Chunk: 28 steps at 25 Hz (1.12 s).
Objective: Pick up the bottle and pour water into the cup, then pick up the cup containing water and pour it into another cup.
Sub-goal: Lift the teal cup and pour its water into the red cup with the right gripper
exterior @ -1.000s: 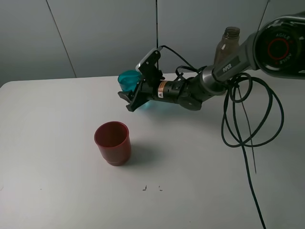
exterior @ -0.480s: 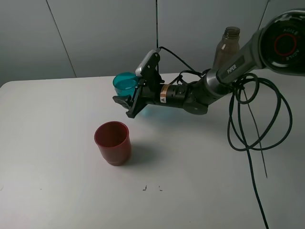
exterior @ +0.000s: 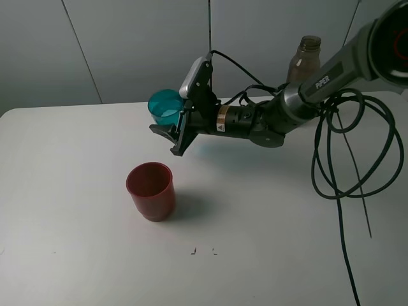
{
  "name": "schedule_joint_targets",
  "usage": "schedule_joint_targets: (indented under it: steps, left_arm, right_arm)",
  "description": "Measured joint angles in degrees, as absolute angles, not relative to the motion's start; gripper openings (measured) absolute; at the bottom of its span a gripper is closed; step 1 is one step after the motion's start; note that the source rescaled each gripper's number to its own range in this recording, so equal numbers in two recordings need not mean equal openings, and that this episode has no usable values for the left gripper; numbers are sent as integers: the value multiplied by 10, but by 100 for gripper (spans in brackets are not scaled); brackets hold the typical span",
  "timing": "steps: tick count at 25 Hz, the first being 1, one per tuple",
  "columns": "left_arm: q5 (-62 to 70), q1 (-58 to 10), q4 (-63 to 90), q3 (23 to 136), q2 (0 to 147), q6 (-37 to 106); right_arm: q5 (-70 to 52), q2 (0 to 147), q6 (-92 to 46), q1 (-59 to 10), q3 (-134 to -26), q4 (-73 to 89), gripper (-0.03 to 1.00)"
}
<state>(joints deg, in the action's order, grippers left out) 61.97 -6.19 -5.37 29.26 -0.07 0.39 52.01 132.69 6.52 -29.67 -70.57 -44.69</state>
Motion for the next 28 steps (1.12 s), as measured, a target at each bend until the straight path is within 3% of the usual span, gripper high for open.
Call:
schedule_joint_targets:
  steps: [28]
  left_arm:
    - [620, -62, -54, 293, -1, 4]
  right_arm:
    - [519, 1270, -10, -306, -646, -477, 7]
